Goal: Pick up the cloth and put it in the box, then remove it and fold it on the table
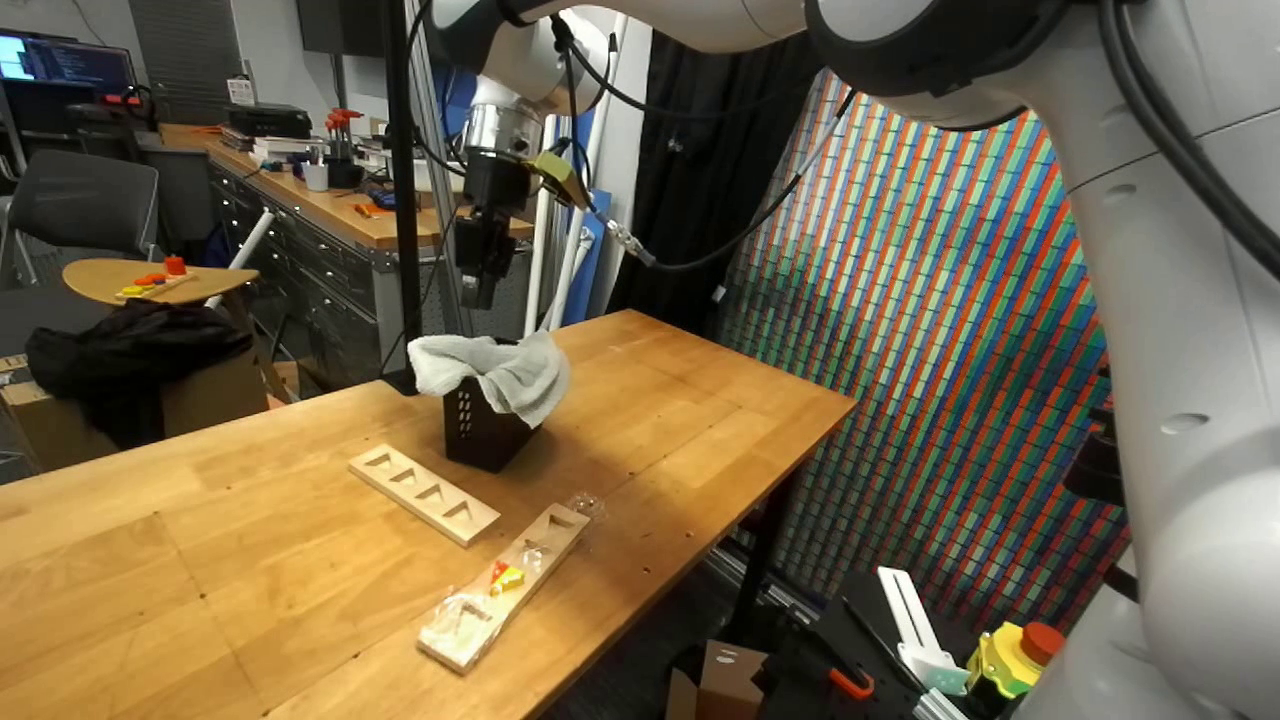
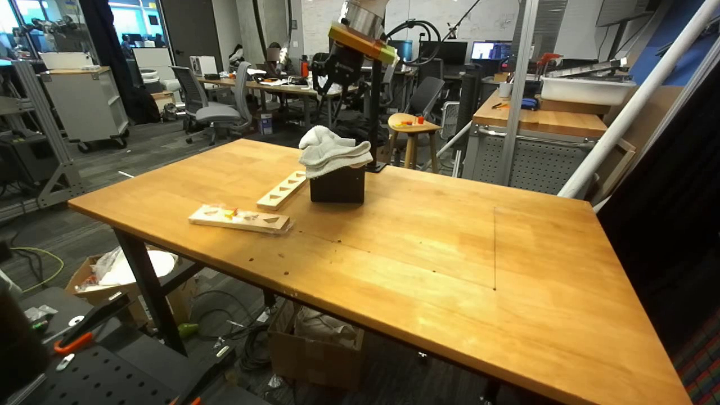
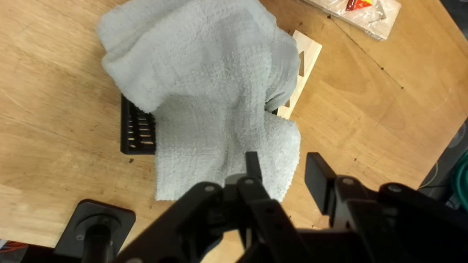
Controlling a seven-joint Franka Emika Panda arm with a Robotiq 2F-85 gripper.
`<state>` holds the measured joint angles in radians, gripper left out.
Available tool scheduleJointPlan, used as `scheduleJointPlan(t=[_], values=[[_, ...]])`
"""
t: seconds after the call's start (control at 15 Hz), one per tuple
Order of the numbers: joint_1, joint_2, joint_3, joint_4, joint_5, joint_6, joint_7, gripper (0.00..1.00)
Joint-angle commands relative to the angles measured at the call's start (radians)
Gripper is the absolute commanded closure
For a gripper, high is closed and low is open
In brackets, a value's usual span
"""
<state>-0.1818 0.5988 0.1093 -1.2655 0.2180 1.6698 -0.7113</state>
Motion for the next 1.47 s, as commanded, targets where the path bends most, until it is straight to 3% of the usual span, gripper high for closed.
scheduleJointPlan(t=[0.0,0.07,0.2,0.6,1.4], values=[[0.008,-0.018,-0.009,-0.006,-0.004,-0.016,-0.013,0.89],[0.008,-0.018,-0.009,-0.007,-0.003,-0.017,-0.013,0.96],[0.006,-0.017,-0.008,-0.009,0.000,-0.020,-0.015,1.00],[0.007,-0.014,0.001,-0.019,0.017,-0.032,-0.014,0.96],[-0.004,0.043,0.003,-0.032,0.038,-0.018,-0.018,0.97]])
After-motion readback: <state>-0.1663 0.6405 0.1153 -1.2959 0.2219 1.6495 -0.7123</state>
